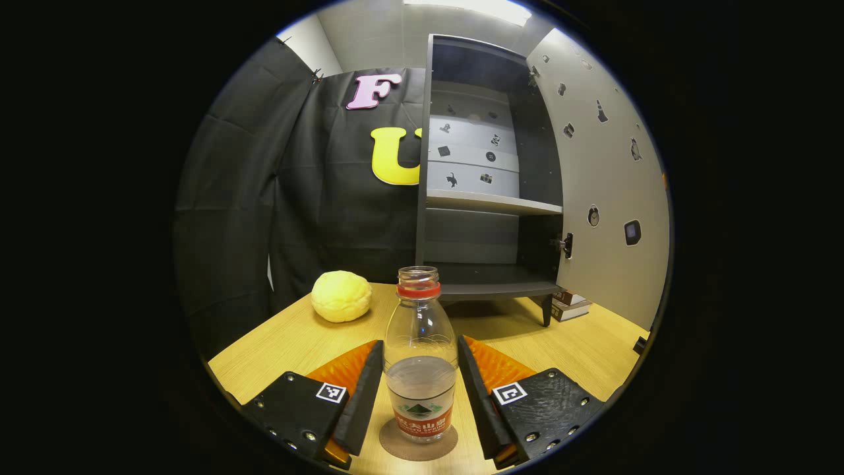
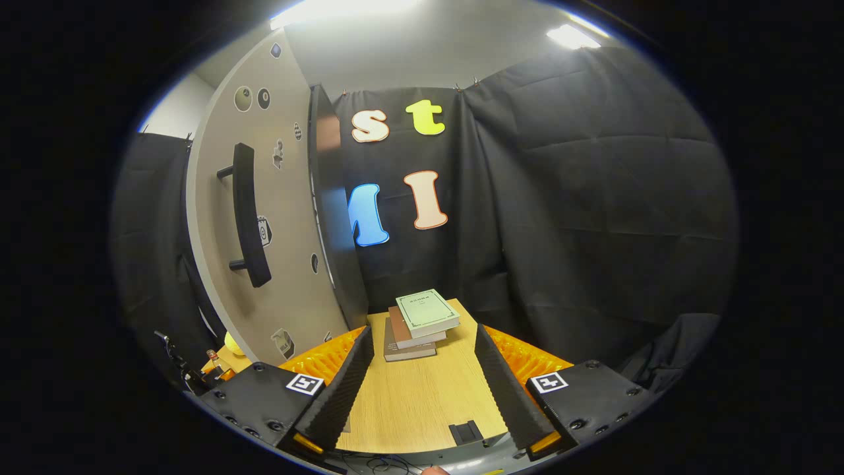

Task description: Open the cabinet door with the right hand, grasp the bottle in the cabinet with the left hand and place it on the coaster, then close the cabinet door with the right hand.

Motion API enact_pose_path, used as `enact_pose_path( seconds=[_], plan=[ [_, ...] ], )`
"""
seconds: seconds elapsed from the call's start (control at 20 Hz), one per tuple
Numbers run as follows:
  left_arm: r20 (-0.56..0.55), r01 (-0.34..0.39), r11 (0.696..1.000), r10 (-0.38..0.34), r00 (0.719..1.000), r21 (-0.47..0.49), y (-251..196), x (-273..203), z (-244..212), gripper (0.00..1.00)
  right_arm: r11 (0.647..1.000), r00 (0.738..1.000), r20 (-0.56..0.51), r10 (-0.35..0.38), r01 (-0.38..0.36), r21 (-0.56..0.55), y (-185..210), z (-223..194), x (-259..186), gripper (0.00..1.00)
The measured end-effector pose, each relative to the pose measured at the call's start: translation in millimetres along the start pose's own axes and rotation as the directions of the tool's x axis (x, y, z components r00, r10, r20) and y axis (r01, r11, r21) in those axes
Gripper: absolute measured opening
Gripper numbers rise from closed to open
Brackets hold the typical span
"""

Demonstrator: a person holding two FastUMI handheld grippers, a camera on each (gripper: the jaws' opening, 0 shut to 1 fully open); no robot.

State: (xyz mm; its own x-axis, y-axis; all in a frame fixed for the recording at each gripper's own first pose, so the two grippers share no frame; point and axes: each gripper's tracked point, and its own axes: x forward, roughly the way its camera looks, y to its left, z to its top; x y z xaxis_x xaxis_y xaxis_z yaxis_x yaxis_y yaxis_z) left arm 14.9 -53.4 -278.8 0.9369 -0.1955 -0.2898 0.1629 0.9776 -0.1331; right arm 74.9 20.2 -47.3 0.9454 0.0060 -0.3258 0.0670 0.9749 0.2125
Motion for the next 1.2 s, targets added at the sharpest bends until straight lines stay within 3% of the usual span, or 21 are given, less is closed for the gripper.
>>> enact_pose_path(
  seconds=[0.6,1.0,1.2],
  plan=[
    [-0.002,-0.034,0.999,0.034,0.999,0.020,-1.6,-23.3,16.2,0.66,0.999,0.999,0.022,0.041,-0.041,0.026,13.8,11.3,15.2,0.98],
    [0.110,-0.052,0.999,0.051,0.993,0.007,-5.3,-41.0,118.3,0.66,0.996,0.993,0.084,0.086,-0.089,0.031,25.2,50.0,31.4,0.98],
    [0.143,-0.055,0.998,0.058,0.988,-0.025,-12.3,-42.2,178.5,0.66,0.988,0.983,0.097,0.154,-0.156,0.019,43.5,70.8,49.7,0.98]
  ],
)
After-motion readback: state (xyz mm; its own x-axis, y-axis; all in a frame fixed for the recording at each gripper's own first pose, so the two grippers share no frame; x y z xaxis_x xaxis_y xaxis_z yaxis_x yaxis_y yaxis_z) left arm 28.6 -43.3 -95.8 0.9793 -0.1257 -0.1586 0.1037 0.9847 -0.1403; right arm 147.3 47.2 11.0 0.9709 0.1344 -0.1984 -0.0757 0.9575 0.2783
